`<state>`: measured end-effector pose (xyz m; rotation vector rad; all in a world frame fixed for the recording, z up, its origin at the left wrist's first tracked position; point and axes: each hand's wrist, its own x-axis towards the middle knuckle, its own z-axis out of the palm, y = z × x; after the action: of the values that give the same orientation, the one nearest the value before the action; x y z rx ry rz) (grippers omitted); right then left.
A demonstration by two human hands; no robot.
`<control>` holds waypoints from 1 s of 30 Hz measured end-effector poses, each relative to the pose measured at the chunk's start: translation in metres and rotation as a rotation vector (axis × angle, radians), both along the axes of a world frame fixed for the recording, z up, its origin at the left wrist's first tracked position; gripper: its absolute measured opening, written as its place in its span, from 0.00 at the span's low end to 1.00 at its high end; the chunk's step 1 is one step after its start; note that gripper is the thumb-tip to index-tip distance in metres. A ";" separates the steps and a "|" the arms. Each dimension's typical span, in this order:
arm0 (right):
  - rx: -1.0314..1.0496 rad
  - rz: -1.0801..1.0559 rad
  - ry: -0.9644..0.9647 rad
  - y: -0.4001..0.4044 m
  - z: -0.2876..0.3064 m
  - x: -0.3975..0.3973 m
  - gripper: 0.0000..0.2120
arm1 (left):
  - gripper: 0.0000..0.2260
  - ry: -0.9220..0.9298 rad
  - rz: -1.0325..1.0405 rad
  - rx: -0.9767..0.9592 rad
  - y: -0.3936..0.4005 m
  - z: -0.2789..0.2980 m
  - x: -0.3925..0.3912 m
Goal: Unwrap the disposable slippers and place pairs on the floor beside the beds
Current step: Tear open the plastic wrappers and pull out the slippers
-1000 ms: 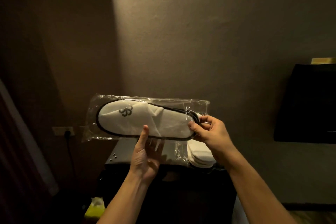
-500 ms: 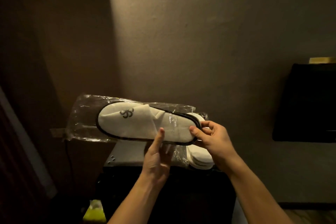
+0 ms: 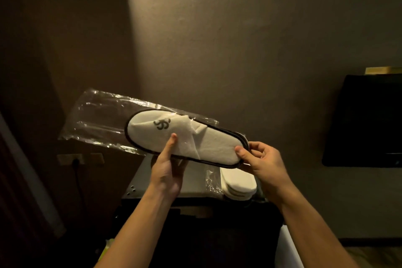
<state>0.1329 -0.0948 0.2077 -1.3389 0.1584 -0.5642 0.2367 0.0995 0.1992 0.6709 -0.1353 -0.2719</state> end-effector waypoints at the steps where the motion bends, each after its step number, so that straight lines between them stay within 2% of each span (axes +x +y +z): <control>1: 0.006 -0.004 -0.002 0.001 0.000 -0.001 0.11 | 0.32 -0.012 0.014 -0.004 0.004 0.006 0.004; 4: 0.027 -0.027 -0.002 0.000 -0.001 -0.004 0.10 | 0.24 -0.052 0.143 -0.004 0.019 0.023 0.017; 7: 0.058 -0.046 0.012 -0.009 -0.001 -0.010 0.09 | 0.11 -0.096 0.281 0.040 0.034 0.032 0.029; 9: 0.069 -0.054 0.022 -0.016 -0.002 -0.014 0.10 | 0.05 -0.071 0.333 0.037 0.042 0.032 0.036; 12: 0.072 -0.097 0.046 -0.026 -0.003 -0.022 0.13 | 0.07 0.020 0.408 0.067 0.057 0.022 0.046; 16: 0.195 -0.091 0.052 -0.033 -0.003 -0.027 0.13 | 0.10 0.086 0.502 0.242 0.062 -0.008 0.046; 19: 0.269 -0.005 0.051 -0.015 -0.001 -0.022 0.13 | 0.22 0.042 0.327 0.315 0.048 -0.022 0.027; 20: 0.287 0.022 0.056 -0.004 -0.001 -0.018 0.12 | 0.23 0.006 0.244 0.332 0.041 -0.026 0.017; 22: 0.331 0.059 0.069 0.023 -0.002 -0.010 0.09 | 0.15 -0.018 0.121 0.369 0.026 -0.026 -0.003; 25: 0.404 0.084 0.096 0.063 -0.013 0.003 0.08 | 0.12 0.038 0.079 0.252 0.010 -0.026 -0.013; 27: 0.462 0.084 0.109 0.083 -0.022 0.008 0.07 | 0.16 0.093 0.064 0.118 0.008 -0.025 -0.012; 30: 0.565 0.084 0.101 0.100 -0.030 0.011 0.08 | 0.21 0.160 0.064 0.035 0.016 -0.024 -0.014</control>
<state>0.1439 0.0052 0.1776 -0.8183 0.3172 -0.3432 0.2226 0.1154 0.1751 0.6846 0.0440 -0.2655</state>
